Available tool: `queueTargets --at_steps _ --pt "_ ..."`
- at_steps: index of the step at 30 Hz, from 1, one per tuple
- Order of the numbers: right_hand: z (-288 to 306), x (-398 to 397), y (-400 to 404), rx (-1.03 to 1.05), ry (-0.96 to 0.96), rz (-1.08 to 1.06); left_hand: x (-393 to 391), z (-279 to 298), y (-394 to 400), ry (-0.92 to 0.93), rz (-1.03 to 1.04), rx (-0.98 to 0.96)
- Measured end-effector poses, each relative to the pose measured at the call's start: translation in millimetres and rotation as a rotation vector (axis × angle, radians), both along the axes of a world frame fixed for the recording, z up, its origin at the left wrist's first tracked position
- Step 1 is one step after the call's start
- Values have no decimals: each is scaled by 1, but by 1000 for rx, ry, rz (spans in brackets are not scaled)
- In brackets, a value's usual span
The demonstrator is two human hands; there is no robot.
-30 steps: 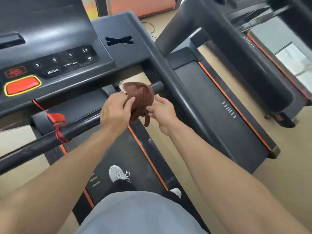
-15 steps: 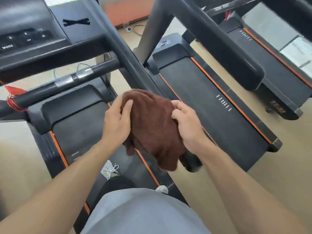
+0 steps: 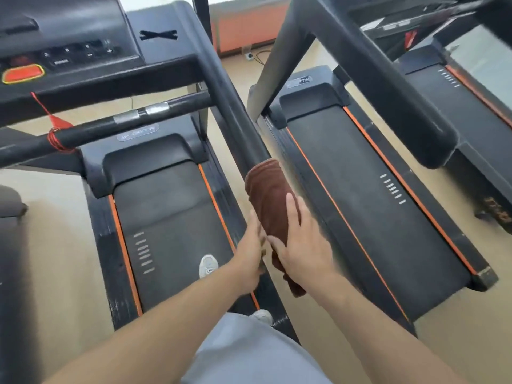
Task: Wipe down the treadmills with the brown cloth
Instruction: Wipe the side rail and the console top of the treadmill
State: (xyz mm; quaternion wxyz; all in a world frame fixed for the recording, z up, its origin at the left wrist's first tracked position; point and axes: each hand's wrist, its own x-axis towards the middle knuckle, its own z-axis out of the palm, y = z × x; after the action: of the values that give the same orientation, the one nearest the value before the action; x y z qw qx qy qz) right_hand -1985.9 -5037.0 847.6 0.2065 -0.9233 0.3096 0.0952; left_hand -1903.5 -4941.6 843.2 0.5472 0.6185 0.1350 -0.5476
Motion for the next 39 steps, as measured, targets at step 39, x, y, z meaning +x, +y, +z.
queueTargets --at_steps 39 --pt "16 402 -127 316 -395 87 320 27 -103 -860 -220 -165"
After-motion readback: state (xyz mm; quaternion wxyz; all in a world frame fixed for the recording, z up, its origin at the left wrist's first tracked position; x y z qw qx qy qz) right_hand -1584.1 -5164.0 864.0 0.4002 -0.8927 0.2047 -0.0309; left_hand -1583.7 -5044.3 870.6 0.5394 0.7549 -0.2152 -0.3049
